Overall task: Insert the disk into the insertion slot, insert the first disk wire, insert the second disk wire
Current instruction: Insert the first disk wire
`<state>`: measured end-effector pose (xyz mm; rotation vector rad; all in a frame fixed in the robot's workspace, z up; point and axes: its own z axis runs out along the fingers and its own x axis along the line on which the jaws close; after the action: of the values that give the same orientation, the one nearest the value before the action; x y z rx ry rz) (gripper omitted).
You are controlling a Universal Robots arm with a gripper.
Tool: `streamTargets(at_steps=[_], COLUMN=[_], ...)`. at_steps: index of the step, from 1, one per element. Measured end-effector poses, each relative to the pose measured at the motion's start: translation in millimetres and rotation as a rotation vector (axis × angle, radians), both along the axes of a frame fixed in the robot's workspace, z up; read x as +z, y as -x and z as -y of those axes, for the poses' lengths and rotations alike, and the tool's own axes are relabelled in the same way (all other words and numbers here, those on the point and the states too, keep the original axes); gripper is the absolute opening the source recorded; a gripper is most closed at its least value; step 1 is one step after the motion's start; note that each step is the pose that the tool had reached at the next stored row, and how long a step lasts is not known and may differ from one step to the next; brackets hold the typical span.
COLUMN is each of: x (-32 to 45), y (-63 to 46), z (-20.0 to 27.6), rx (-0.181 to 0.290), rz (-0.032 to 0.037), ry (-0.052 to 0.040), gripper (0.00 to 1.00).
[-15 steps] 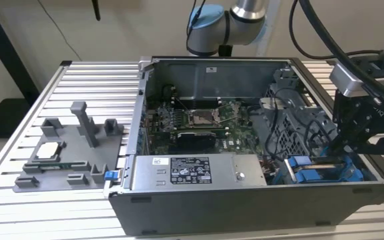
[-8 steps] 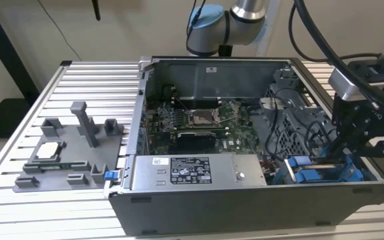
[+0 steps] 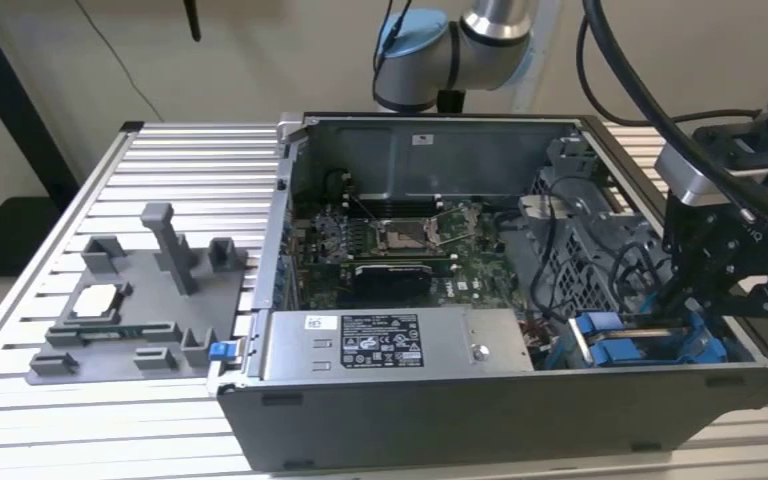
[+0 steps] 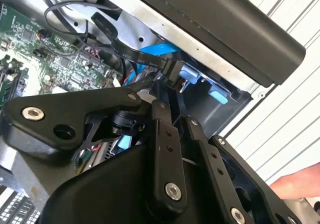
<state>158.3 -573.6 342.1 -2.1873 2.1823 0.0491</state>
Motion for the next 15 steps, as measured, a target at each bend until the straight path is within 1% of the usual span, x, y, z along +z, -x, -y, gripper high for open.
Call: streamTargets(at_steps=[5,10,15], x=[-0.1,-0.2,-0.3], y=[0.0,0.0,0.3], z=[-0.1,-0.1,-0.1], rx=[0.000,0.000,0.000], rz=[0.0002,0.0048,0.0064], ry=[-0.0003,-0.0002,-0.0002], gripper=[0.00,0.00,0.00])
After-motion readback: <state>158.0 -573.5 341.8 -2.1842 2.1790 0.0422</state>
